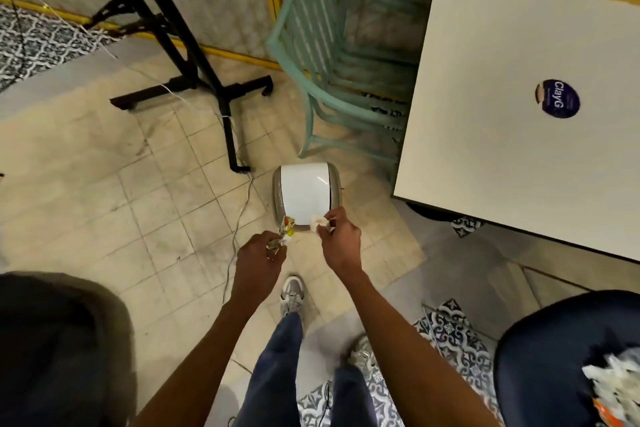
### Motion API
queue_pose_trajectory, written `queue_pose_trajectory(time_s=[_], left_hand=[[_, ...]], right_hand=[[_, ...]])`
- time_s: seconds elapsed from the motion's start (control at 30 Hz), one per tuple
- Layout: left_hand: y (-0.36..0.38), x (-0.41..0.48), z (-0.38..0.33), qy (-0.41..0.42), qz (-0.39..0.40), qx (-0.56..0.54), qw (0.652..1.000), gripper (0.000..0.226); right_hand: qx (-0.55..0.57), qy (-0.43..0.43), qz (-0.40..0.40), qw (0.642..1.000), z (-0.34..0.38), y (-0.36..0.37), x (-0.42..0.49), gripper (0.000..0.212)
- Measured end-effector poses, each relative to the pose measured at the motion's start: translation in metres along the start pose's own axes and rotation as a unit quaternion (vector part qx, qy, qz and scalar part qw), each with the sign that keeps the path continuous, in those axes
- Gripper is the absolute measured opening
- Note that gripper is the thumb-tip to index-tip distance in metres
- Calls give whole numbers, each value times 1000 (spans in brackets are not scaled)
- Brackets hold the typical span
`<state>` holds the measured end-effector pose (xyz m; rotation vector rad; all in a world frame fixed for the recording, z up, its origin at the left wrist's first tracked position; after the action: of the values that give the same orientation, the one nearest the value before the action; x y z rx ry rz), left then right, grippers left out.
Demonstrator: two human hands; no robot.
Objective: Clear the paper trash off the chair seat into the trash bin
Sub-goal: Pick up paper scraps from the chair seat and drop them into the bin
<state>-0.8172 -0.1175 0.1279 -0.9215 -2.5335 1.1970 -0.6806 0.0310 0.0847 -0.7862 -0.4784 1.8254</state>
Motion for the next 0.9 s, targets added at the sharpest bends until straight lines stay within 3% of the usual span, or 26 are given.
queue_pose_trajectory(time_s=[0.27, 0.43, 0.67, 0.9], left_hand=[[5, 65, 48, 8, 56, 41, 998, 18], [15, 84, 63, 8, 95, 39, 995, 20], [59, 103, 50, 24, 150, 50, 987, 23], [109, 114, 35, 69, 193, 159, 966, 26]], right_hand=[[-72, 65, 35, 995, 3, 90, 66, 31], [-149, 39, 19, 988, 6, 114, 88, 39], [-90, 59, 45, 993, -5, 124, 89, 62], [-57, 69, 71, 993, -16, 109, 87, 52]])
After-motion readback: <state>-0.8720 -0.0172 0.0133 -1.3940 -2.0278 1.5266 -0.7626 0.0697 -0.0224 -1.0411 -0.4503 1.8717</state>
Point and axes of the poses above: each hand's wrist, its own x-axis towards the middle knuckle, its own y-axis out of the palm, z = x × y, the point moved 4 cm from there along x, towards the middle knuckle, and after that the axes turned 12 degrees about -z, right-handed, at the moved point
